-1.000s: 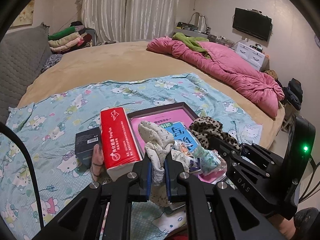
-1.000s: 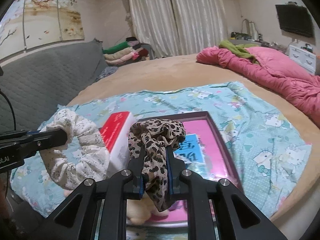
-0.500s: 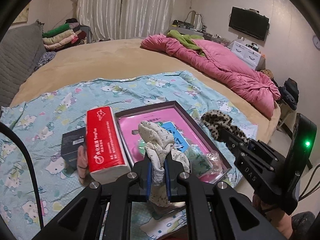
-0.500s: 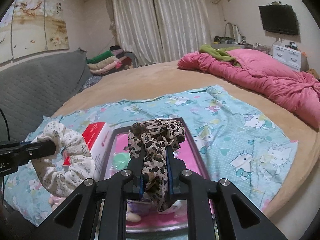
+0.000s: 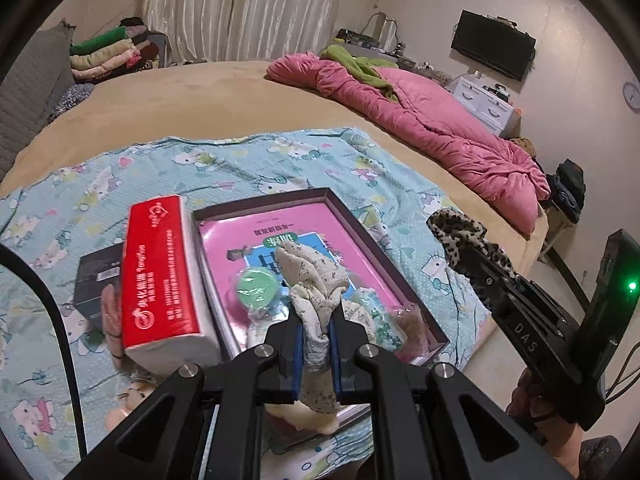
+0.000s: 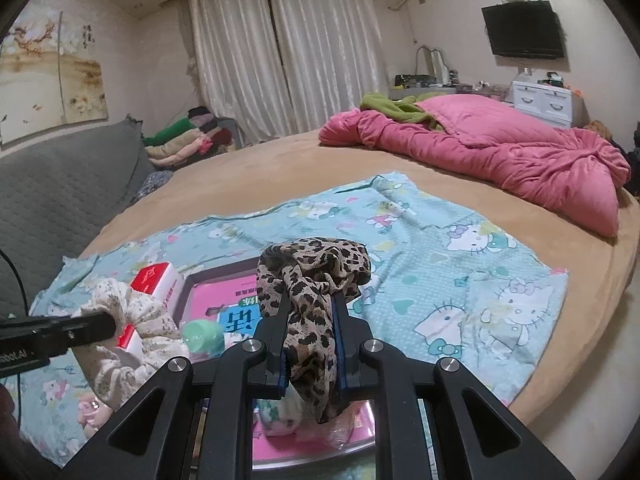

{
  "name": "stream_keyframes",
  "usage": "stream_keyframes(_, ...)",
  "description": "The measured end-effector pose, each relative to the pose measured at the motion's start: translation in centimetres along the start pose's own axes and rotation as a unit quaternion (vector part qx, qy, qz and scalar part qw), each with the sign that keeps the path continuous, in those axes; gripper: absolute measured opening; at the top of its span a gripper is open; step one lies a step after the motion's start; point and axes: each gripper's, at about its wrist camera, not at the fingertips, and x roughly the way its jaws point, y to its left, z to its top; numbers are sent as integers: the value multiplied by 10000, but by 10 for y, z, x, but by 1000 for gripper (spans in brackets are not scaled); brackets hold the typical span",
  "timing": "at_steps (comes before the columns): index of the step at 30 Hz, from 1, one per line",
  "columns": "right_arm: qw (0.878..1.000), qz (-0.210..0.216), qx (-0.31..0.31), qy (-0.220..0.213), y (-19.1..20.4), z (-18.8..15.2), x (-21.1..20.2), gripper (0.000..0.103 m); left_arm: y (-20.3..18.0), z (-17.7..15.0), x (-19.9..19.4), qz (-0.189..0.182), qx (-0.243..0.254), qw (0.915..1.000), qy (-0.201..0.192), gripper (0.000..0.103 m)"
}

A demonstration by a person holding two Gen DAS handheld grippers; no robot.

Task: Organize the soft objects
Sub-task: 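Carry the scrunchie with left tool while right tool carries the leopard cloth over the tray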

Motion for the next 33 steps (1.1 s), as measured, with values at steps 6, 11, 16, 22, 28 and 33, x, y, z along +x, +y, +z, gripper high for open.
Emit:
stream_keyframes(6,10000,-63,31,-46,-3,0,-1,17,-2,-2,21,-51,23,9999,123,11)
stream_keyframes(11,9999,-32,-80,-56,2,-1,0,18,-4,-6,33,13,117,9997,210,11)
stream_keyframes(16,9999,-55,-125,-42,4,-2,5,18,-4,-11,44,134,170,9991,365,11)
stream_keyframes(22,9999,-76,-98,-39,4,-3,11,18,-1,-15,52,276,207,9982,482,11)
stream_keyframes(28,9998,-19,-78,164,5,-3,25,19,4,-16,55,333,159,9979,531,11)
stream_keyframes(33,9992,102,-200,318,12,-8,35,19,6,-18,57,352,151,9976,579,11)
